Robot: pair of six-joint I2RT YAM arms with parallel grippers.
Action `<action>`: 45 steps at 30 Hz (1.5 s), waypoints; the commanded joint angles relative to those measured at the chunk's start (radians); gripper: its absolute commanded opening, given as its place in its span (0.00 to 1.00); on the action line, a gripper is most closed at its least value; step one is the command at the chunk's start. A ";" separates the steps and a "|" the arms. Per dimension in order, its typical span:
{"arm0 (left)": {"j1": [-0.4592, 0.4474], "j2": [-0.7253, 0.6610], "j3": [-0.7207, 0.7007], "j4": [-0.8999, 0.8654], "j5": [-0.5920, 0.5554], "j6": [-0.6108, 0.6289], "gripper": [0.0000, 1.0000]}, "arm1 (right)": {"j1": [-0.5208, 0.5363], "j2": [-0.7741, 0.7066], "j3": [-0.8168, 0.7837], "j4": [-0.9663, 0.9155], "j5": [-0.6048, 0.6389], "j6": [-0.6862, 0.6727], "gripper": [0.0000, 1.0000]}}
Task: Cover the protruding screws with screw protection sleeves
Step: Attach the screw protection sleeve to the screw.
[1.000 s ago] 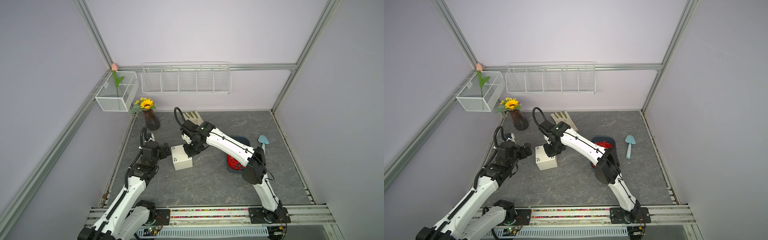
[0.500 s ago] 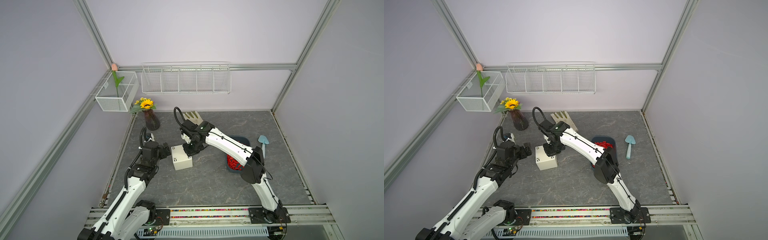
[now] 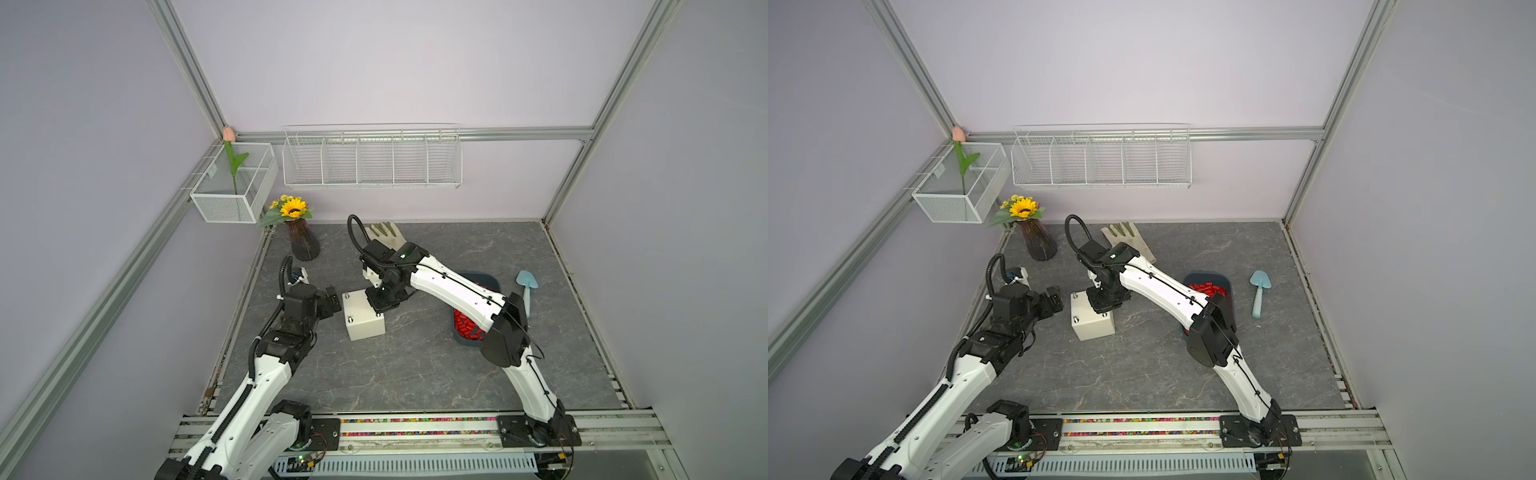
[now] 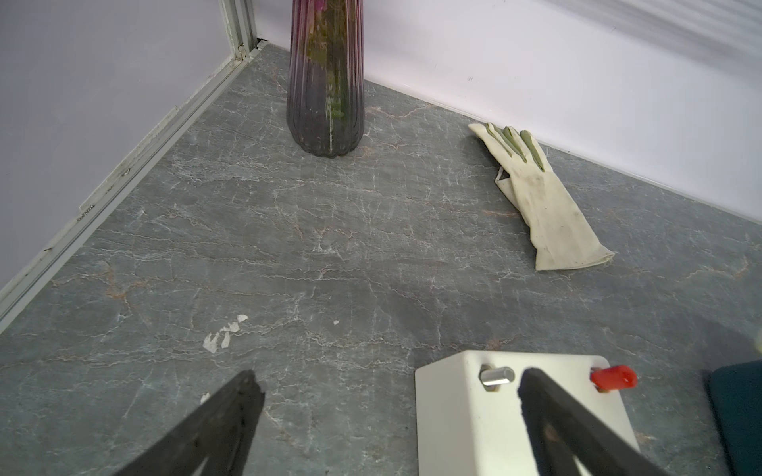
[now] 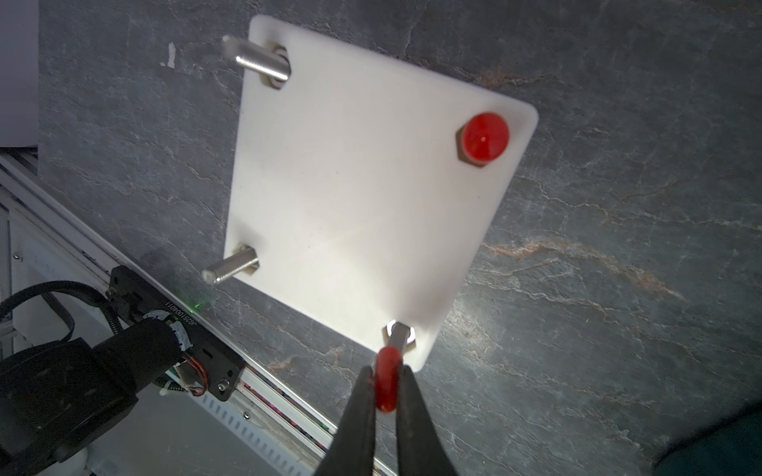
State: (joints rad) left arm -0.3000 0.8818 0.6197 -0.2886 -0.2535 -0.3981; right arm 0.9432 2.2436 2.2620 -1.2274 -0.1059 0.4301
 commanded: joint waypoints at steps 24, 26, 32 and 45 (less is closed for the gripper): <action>0.006 -0.025 -0.012 0.003 -0.023 0.007 0.99 | -0.004 0.012 0.025 -0.023 -0.008 0.001 0.20; 0.006 -0.025 -0.012 0.004 -0.024 0.005 0.99 | -0.004 0.008 0.025 -0.019 -0.005 0.001 0.20; 0.006 -0.026 -0.012 0.004 -0.023 0.006 0.99 | -0.004 -0.005 0.024 -0.023 0.003 0.001 0.18; 0.006 -0.034 -0.012 0.001 -0.026 0.003 0.99 | 0.000 -0.026 0.014 -0.035 0.009 0.002 0.14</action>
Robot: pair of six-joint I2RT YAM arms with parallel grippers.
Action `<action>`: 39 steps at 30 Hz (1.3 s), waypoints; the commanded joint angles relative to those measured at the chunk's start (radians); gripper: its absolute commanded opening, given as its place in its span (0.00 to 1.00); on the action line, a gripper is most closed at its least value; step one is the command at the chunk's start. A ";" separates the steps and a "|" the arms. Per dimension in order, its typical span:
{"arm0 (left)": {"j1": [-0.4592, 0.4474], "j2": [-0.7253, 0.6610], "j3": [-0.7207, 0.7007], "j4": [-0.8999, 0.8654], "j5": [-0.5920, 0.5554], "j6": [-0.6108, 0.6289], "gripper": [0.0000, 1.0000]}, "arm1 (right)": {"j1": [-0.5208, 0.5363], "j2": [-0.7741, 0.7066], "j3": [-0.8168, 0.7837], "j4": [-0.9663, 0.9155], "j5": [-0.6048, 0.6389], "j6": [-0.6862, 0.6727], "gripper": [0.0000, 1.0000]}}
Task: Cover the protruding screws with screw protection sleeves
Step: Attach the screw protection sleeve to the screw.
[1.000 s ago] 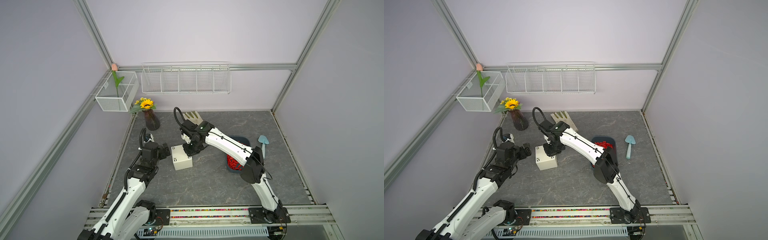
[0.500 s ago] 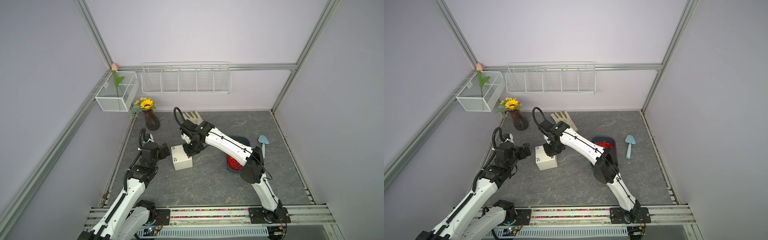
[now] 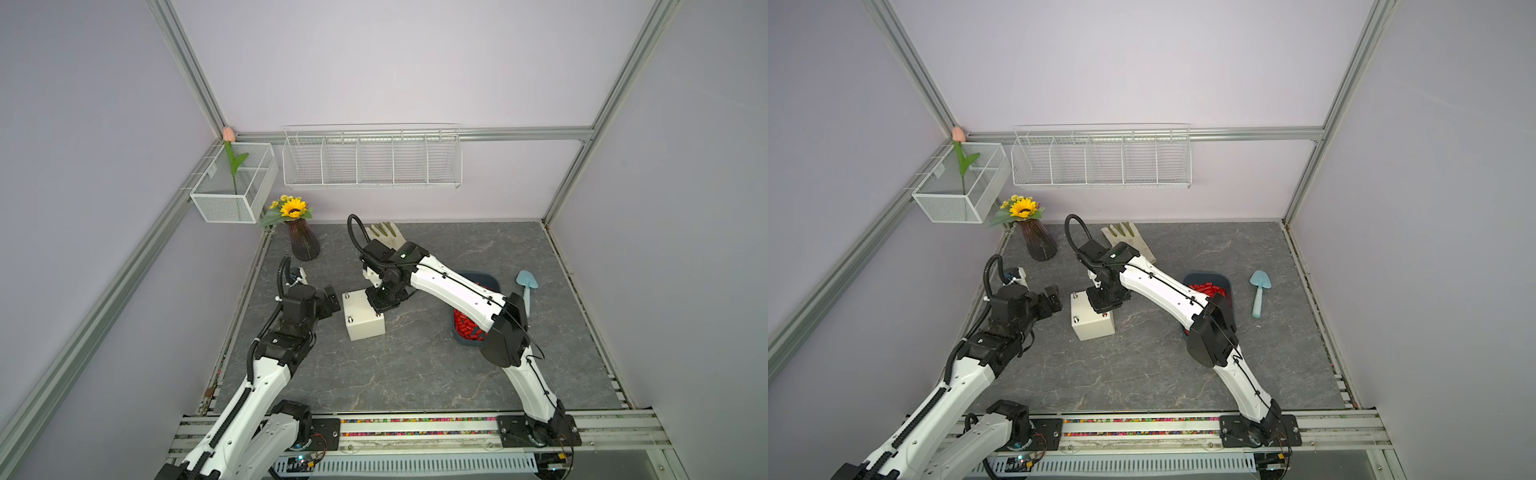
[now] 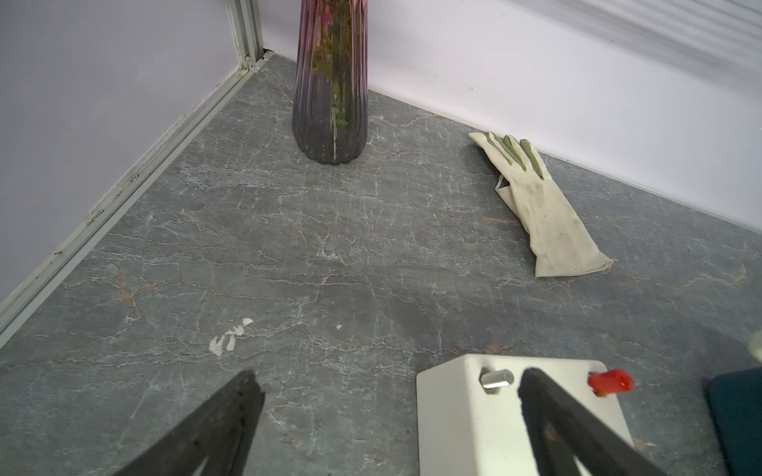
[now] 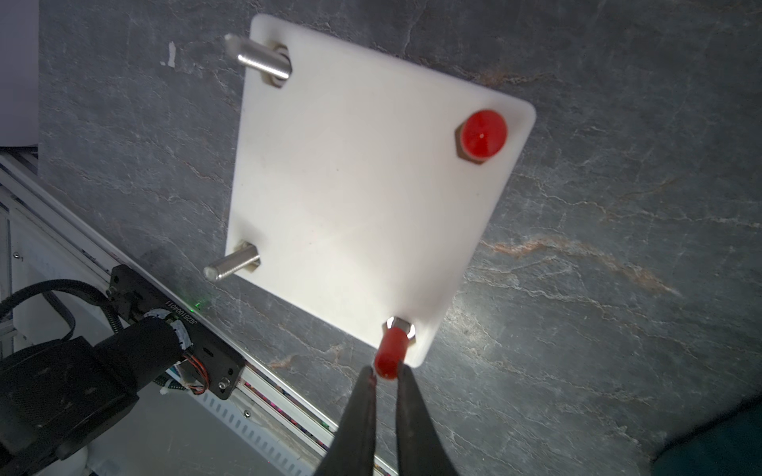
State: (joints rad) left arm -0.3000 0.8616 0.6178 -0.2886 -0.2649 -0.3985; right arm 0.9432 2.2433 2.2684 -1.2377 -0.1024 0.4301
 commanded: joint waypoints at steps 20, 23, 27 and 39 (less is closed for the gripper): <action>0.006 -0.014 -0.010 0.002 -0.019 0.005 0.99 | -0.001 -0.022 -0.027 -0.012 0.003 0.001 0.11; 0.006 -0.015 -0.010 -0.001 -0.019 0.005 0.99 | -0.005 -0.016 -0.029 -0.009 0.000 0.000 0.11; 0.006 -0.017 -0.012 -0.001 -0.021 0.004 0.99 | -0.008 -0.011 -0.029 -0.005 -0.006 -0.001 0.11; 0.006 -0.017 -0.012 -0.002 -0.029 0.006 0.99 | -0.017 0.012 -0.029 0.012 -0.020 -0.001 0.11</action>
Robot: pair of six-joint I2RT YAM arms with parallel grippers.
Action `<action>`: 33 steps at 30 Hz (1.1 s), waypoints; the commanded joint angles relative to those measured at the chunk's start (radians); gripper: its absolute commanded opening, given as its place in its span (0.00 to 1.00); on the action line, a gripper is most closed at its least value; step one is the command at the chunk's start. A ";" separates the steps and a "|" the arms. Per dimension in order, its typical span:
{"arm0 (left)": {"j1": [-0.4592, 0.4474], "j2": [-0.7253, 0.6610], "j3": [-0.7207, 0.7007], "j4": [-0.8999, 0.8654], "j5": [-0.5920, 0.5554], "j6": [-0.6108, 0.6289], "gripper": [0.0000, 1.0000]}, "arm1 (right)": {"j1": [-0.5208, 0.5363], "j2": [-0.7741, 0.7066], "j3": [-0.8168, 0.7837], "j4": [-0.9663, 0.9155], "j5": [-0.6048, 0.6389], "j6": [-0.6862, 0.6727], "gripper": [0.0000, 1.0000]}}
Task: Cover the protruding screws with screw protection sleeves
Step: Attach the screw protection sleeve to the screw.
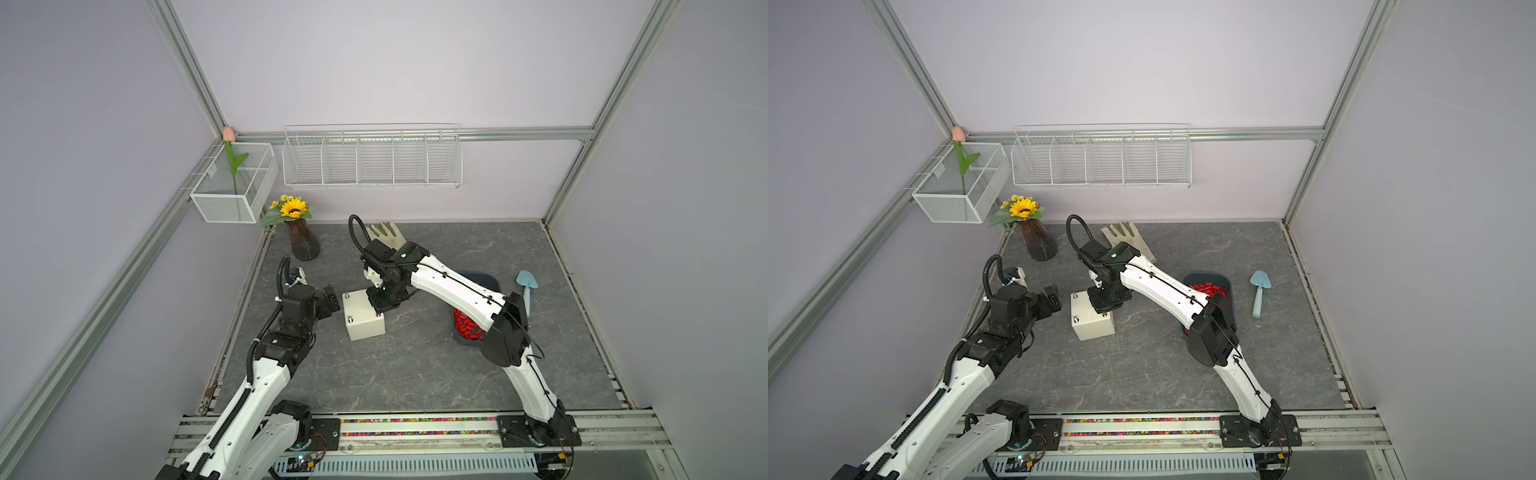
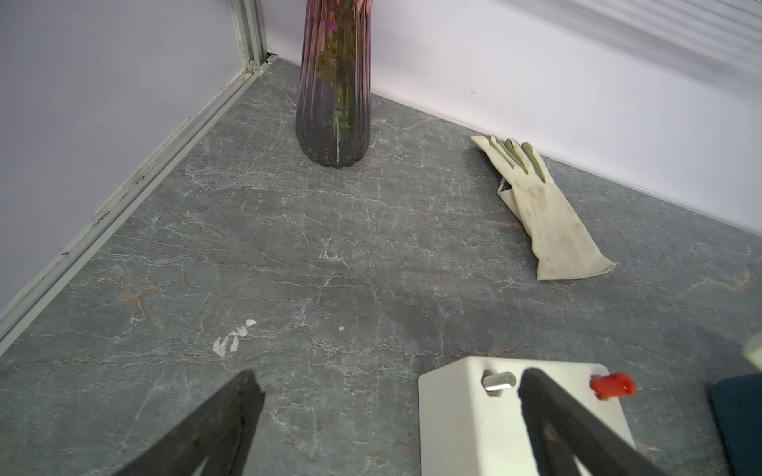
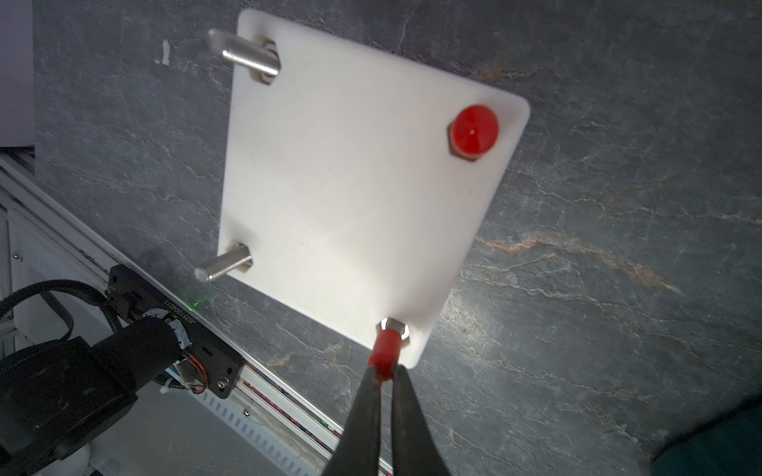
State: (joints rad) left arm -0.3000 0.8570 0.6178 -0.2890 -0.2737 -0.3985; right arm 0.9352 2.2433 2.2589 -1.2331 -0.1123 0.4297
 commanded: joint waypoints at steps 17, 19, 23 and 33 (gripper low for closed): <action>0.006 -0.021 -0.023 -0.005 -0.024 0.002 0.99 | -0.012 0.016 -0.072 0.019 -0.019 0.002 0.11; 0.006 -0.022 -0.023 -0.004 -0.025 0.003 0.99 | -0.011 0.016 -0.072 0.020 -0.017 0.002 0.11; 0.006 -0.023 -0.021 -0.004 -0.027 0.004 0.99 | -0.012 0.018 -0.072 0.016 -0.013 0.004 0.11; 0.006 -0.029 -0.019 -0.006 -0.027 0.003 0.99 | -0.015 -0.004 -0.080 0.009 0.024 -0.003 0.11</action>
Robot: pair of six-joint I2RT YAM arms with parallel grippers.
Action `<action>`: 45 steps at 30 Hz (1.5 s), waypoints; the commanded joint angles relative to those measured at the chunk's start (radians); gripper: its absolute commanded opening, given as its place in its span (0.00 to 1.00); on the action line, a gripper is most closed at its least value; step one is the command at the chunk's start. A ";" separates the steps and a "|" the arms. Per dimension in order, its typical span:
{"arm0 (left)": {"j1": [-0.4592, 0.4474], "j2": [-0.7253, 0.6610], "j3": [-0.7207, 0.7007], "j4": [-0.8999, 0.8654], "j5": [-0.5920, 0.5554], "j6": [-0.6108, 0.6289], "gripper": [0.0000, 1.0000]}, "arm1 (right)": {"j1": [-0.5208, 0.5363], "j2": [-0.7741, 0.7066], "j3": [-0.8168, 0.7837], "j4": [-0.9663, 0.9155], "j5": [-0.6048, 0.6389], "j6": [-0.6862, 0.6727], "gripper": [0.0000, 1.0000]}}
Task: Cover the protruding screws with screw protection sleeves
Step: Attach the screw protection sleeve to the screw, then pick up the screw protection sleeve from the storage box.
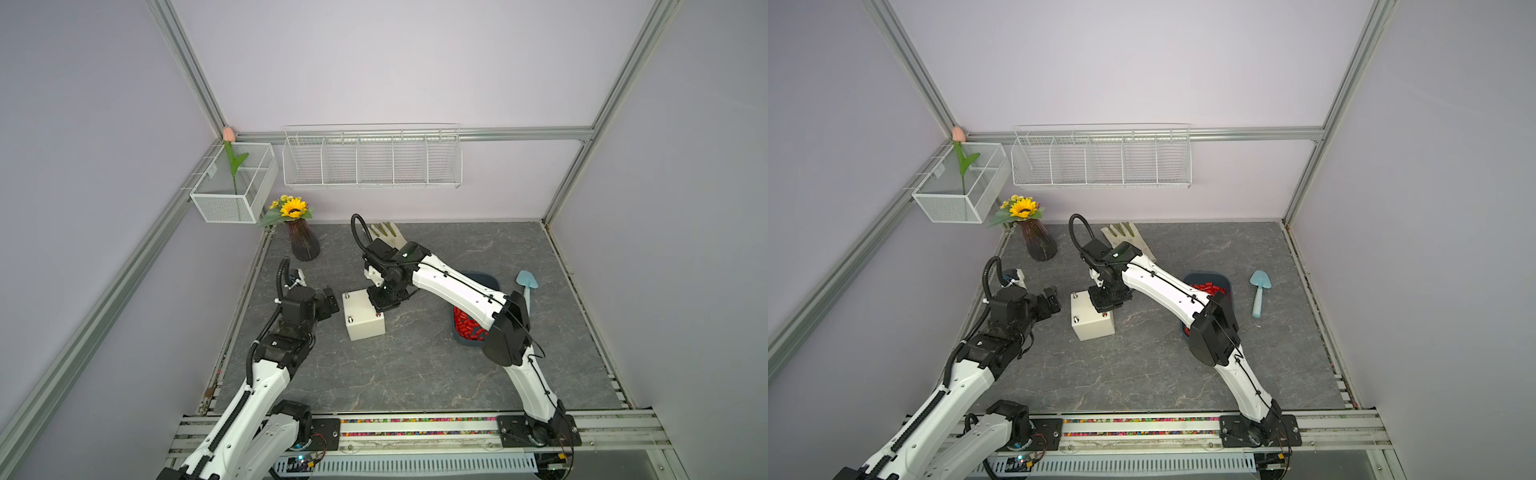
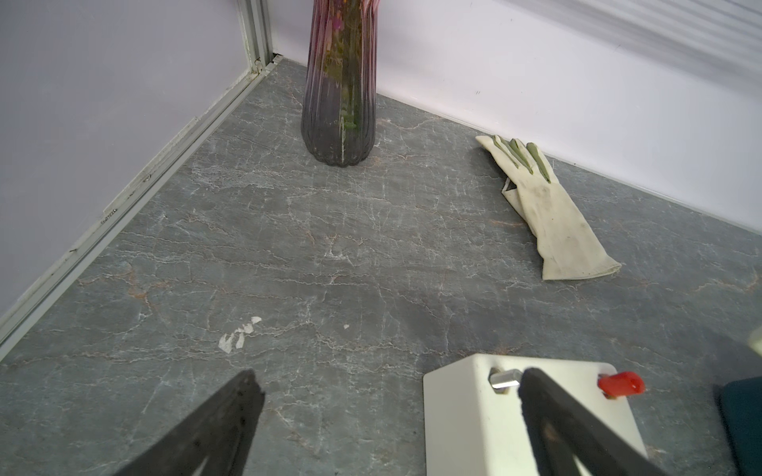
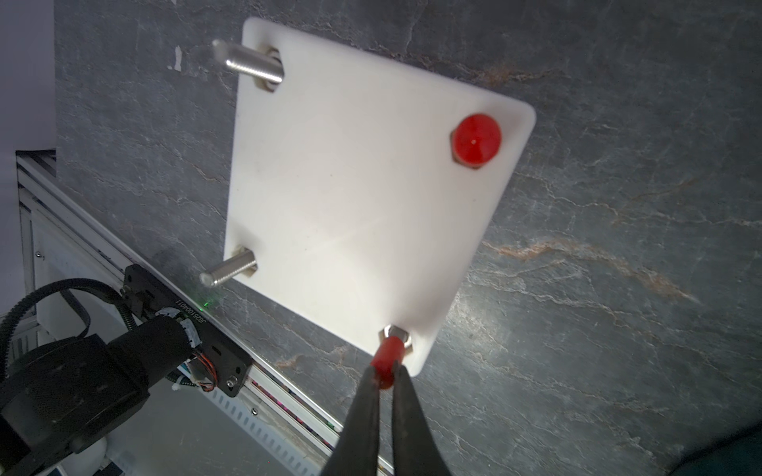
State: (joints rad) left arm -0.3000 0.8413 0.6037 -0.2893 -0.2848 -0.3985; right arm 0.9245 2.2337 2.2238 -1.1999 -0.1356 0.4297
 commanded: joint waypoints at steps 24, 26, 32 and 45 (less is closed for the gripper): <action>0.006 -0.079 0.040 -0.079 -0.028 -0.019 0.99 | -0.023 -0.168 -0.145 0.082 0.081 -0.015 0.19; 0.006 -0.078 0.043 -0.083 -0.027 -0.021 0.99 | -0.030 -0.190 -0.169 0.092 0.089 -0.011 0.20; 0.006 -0.055 0.070 -0.096 -0.016 -0.024 0.99 | -0.084 -0.307 -0.307 0.162 0.120 0.021 0.23; 0.003 0.007 0.122 -0.069 0.052 -0.031 0.99 | -0.280 -0.672 -0.710 0.226 0.227 0.070 0.33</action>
State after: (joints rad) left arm -0.3000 0.8341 0.6849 -0.3706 -0.2520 -0.4110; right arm 0.6716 1.6150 1.5780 -0.9783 0.0486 0.4747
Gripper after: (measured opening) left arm 0.991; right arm 0.329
